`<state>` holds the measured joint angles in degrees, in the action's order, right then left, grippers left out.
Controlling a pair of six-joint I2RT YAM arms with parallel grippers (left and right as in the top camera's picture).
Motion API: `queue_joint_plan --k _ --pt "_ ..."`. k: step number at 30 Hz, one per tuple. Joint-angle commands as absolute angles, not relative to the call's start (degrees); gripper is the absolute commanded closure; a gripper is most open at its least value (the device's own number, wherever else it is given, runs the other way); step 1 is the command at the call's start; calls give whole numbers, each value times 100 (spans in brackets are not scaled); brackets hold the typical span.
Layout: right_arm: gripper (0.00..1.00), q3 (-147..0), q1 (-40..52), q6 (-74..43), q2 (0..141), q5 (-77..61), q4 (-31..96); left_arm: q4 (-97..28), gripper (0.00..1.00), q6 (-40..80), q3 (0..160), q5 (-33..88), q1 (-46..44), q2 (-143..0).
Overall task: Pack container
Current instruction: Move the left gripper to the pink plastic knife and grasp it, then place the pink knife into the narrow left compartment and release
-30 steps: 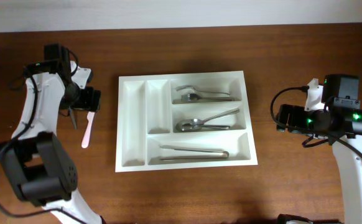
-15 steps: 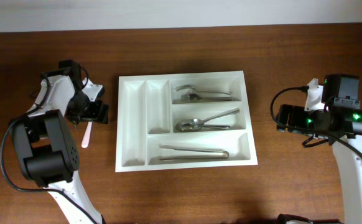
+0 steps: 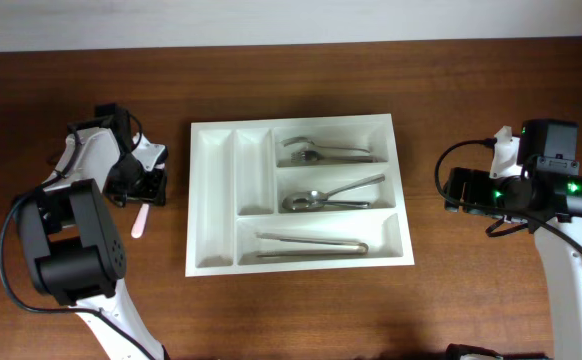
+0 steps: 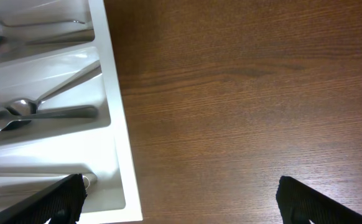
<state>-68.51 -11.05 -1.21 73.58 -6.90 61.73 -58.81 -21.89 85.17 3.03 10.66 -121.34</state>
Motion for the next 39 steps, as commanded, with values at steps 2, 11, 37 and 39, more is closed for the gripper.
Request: queue_joint_plan --k 2,11,37,39 --pt "1 -6984 -1085 -91 7334 -534 6202 -6051 63 -2220 8252 454 1090 -12366" --pt "1 -6984 -1085 -91 7334 -534 6219 -6071 86 -2220 8252 454 1090 -12366" --pt "1 -6984 -1090 -93 7334 -534 6206 -6530 98 -1365 8510 624 1011 -10648" --pt "1 -6984 -1090 -93 7334 -534 6208 -6764 98 -1135 8729 626 838 -10256"
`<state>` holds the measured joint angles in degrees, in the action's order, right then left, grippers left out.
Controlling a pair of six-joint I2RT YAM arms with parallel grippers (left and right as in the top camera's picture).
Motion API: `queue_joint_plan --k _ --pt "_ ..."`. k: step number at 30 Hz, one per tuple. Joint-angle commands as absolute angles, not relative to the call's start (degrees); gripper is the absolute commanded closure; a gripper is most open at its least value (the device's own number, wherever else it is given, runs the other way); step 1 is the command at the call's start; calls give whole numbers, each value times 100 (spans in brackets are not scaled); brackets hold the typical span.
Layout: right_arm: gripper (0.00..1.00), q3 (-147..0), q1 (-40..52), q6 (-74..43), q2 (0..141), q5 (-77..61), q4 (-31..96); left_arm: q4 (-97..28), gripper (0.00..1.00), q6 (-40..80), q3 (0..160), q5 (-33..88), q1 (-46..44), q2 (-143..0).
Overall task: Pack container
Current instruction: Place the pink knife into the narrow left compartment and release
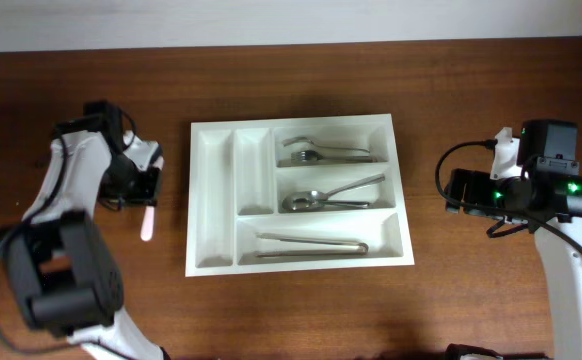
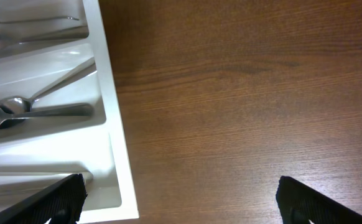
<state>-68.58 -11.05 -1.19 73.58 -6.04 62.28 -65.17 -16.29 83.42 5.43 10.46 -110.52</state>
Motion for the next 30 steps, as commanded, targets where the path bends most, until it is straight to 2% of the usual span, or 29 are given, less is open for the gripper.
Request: queue_joint_plan --k 1,6,12,27,30 --pt "1 -6984 -1090 -93 7334 -537 6211 -6851 98 -1020 8818 626 744 -10121" --pt "1 -6984 -1090 -93 7334 -537 6211 -7063 98 -167 9094 622 -309 -9537" --pt "1 -6984 -1090 -93 7334 -537 6222 -7000 98 1026 9078 325 -1369 -9961" --pt "1 -6984 -1090 -93 7334 -537 6283 -6517 98 937 9078 167 -1074 -11732" --pt "1 -6984 -1090 -93 7334 -537 6283 -6488 94 886 9078 169 -1070 -11931"
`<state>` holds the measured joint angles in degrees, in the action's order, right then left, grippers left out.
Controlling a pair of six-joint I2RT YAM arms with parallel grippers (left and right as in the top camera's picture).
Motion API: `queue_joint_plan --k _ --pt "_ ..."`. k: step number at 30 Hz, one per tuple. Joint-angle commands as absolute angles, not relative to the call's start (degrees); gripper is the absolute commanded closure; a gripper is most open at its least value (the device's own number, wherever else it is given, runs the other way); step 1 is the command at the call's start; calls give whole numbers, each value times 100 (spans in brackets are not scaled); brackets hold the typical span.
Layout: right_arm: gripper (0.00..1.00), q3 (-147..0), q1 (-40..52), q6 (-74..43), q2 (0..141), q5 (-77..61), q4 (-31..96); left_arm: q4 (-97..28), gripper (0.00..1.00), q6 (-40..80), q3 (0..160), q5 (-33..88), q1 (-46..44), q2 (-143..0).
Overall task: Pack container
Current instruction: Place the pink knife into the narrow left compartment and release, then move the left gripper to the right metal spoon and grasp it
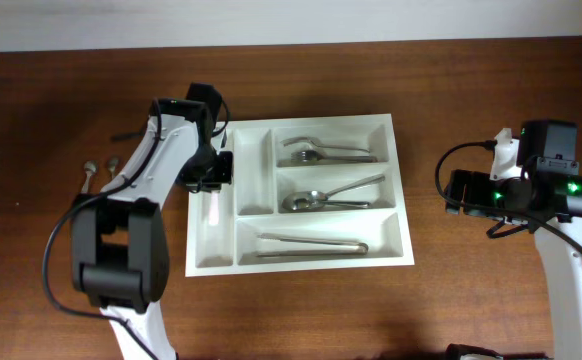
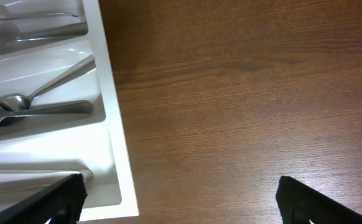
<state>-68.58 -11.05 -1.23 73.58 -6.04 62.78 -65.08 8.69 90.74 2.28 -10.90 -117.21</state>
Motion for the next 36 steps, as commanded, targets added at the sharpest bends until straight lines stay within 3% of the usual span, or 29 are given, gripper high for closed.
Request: queue_joint_plan --k 1,2,5,14,16,17,25,36 --pt "1 -6984 -1090 -93 7334 -537 6283 -6497 92 862 9078 169 -1070 -11955" --pt "1 -6984 -1090 -93 7334 -537 6283 -6504 90 810 9078 169 -1070 -11952" --pt "1 -6984 -1090 -93 7334 -537 6283 -6545 70 803 9087 167 -1070 -11950" --pt "1 -6984 -1090 -91 7334 -534 6307 -7424 56 786 10036 -633 -1068 -11751" --pt "1 -6984 -1090 -91 7334 -534 6322 -7542 32 786 10479 -792 -996 -11467" --pt "1 -6984 -1090 -89 7334 -534 6326 -7537 28 784 10584 -801 -921 -11332" --pt "1 -6984 -1090 -89 7334 -534 6326 -7299 14 775 10676 -797 274 -10678" --pt "1 -6984 -1090 -89 7334 -534 6326 -6051 13 198 9692 -161 1396 -10997"
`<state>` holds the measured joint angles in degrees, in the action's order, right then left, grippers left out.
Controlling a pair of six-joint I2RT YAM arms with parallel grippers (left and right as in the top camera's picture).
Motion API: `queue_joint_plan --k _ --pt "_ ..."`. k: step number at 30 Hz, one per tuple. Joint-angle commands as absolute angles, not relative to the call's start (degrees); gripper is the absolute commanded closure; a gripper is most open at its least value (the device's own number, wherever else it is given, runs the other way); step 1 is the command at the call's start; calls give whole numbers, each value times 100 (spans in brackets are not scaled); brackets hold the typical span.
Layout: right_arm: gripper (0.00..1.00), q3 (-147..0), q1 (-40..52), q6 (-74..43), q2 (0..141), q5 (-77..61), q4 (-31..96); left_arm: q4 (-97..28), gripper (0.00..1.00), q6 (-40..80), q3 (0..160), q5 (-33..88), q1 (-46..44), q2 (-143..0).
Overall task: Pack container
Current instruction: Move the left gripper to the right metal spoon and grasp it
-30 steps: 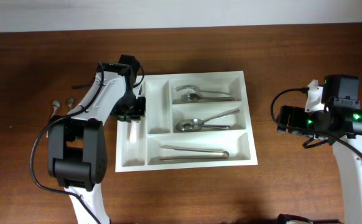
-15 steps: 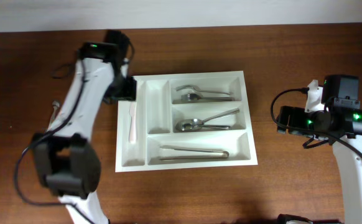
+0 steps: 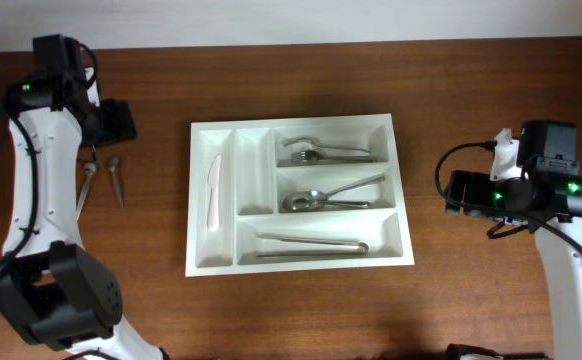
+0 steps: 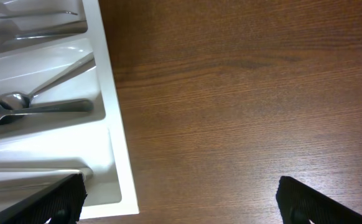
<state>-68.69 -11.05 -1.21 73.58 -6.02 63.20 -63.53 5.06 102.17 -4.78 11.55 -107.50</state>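
Observation:
The white cutlery tray (image 3: 299, 265) lies mid-table. A pale pink knife (image 3: 212, 192) lies lengthwise in its leftmost compartment. Two small metal utensils (image 3: 117, 180) rest on the wood left of the tray. My left gripper (image 3: 116, 121) hangs just behind them at the far left; its fingers look spread and hold nothing. My right gripper (image 4: 181, 205) is open over bare wood, right of the tray's edge (image 4: 109, 118), and shows in the overhead view as the right gripper (image 3: 455, 192).
The tray's right compartments hold metal cutlery: spoons (image 3: 316, 152) at the back, a spoon and another piece (image 3: 326, 195) in the middle, tongs (image 3: 311, 245) at the front. The narrow second compartment (image 3: 253, 180) holds nothing. A wall runs along the table's far edge.
The pink knife was in my left gripper over the tray's leftmost compartment. It now lies there, let go. The left gripper is now at the far left, by the metal utensils. The right arm is unmoved.
My left gripper was at the pink knife on the wood left of the tray. Then it held the knife a little nearer the tray, then over the leftmost compartment. Now the knife lies in that compartment and the gripper is away at the left.

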Motion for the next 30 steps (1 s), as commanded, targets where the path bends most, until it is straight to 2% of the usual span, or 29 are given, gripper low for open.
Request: queue_joint_plan --k 1,11,25,30 --pt "1 -6984 -1090 -89 7334 -534 6326 -5951 13 134 9579 -121 1435 -11039" --pt "1 -6984 -1090 -86 7334 -534 6364 -5443 13 -158 9266 45 1782 -11926" --pt "1 -6984 -1090 -25 7334 -532 6364 -5065 14 -336 9266 130 1780 -12763" --pt "1 -6984 -1090 -25 7334 -532 6364 -5013 34 -333 9266 132 1780 -12763"
